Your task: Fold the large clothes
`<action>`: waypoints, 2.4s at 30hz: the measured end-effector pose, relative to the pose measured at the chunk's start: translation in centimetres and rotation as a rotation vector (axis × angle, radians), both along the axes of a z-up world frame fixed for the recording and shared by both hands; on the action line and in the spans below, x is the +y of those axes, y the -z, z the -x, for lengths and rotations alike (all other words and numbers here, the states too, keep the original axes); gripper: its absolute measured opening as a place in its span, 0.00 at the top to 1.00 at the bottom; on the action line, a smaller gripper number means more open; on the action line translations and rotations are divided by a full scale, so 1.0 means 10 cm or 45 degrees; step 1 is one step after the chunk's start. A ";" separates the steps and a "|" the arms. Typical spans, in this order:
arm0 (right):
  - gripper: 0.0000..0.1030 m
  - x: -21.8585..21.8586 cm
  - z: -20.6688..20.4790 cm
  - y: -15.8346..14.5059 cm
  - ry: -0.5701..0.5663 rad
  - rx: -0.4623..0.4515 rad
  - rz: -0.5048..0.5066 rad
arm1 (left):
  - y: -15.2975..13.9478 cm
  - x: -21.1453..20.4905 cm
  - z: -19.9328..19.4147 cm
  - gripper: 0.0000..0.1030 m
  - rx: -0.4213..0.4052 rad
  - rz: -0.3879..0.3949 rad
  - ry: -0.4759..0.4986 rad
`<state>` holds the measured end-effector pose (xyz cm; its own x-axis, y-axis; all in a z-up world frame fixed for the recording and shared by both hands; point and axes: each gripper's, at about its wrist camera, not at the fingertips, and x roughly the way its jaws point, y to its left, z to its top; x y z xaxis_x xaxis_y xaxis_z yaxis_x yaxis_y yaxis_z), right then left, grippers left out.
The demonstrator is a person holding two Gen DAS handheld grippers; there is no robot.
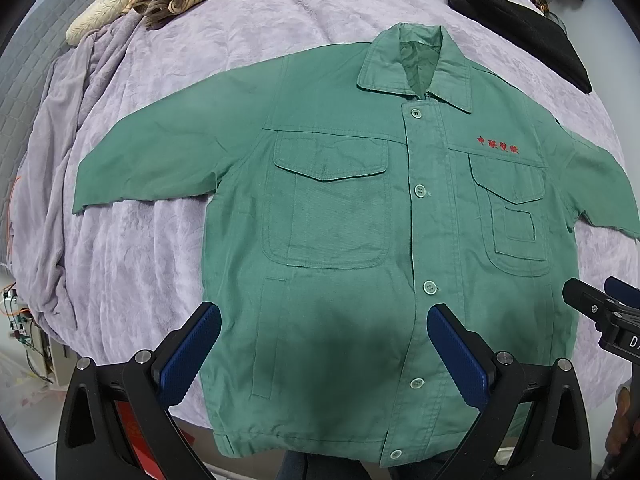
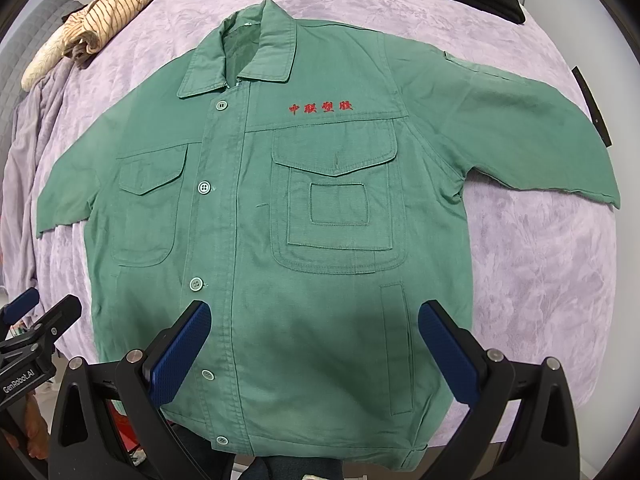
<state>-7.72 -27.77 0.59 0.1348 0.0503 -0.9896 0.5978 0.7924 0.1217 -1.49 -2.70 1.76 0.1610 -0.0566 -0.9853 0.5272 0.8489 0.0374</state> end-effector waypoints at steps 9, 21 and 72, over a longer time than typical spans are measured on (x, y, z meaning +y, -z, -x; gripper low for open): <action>0.00 -0.01 0.01 0.00 0.002 -0.003 -0.003 | -0.02 -0.02 0.02 0.00 -0.007 0.000 -0.001; 0.00 -0.01 0.02 -0.01 0.005 -0.003 -0.007 | -0.04 -0.02 0.04 0.00 -0.009 0.000 -0.006; 0.00 0.19 -0.02 0.11 0.067 -0.051 -0.098 | 0.13 0.33 -0.10 0.00 0.063 0.063 0.018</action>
<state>-7.49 -25.83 -0.50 0.1785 0.1176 -0.9769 0.6315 0.7477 0.2053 -0.48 0.57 0.44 0.1113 -0.1073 -0.9880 0.5396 0.8414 -0.0306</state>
